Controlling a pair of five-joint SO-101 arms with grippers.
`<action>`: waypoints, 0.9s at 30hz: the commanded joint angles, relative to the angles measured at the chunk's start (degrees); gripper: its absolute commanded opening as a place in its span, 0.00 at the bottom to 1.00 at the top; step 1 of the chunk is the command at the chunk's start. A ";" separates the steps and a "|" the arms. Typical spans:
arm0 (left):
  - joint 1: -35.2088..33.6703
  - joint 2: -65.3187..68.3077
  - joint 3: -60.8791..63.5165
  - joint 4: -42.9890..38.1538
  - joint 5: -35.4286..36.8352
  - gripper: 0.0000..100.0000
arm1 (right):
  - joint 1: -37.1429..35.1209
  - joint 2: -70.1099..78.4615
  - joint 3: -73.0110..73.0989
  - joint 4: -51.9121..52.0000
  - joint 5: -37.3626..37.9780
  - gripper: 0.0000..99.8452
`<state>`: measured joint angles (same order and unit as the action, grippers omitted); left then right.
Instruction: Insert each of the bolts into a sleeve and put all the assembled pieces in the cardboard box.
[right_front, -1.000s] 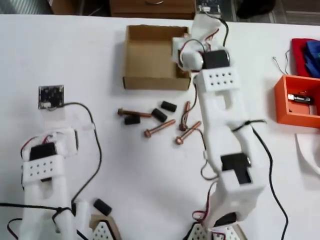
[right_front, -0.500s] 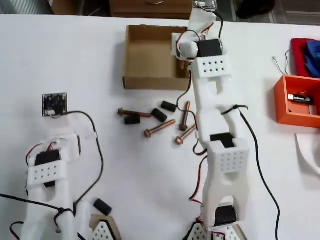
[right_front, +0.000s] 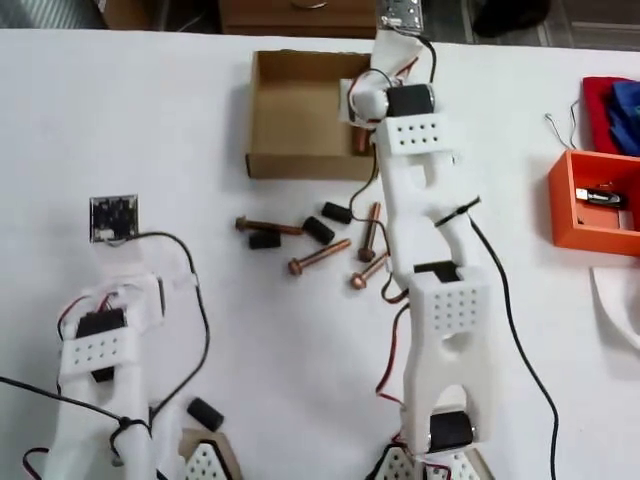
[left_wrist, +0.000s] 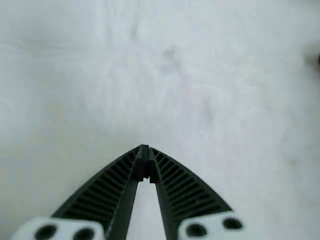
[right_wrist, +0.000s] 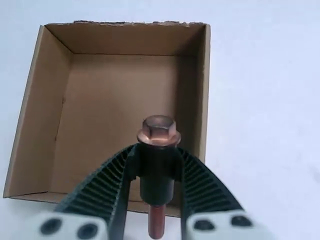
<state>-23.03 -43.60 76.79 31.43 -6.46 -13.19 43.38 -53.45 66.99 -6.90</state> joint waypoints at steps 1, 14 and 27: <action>-0.44 -0.70 -0.22 -0.97 0.26 0.03 | -0.48 -0.22 -3.87 -2.51 -0.62 0.02; -0.44 -0.70 -0.13 -0.88 0.18 0.03 | -2.51 4.53 -3.87 -10.51 -0.62 0.02; -0.44 -0.70 -0.13 -0.97 0.18 0.03 | -2.33 8.31 -3.87 -16.13 -0.09 0.02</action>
<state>-23.12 -43.60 76.79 31.43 -6.46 -15.56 52.09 -53.45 52.92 -6.90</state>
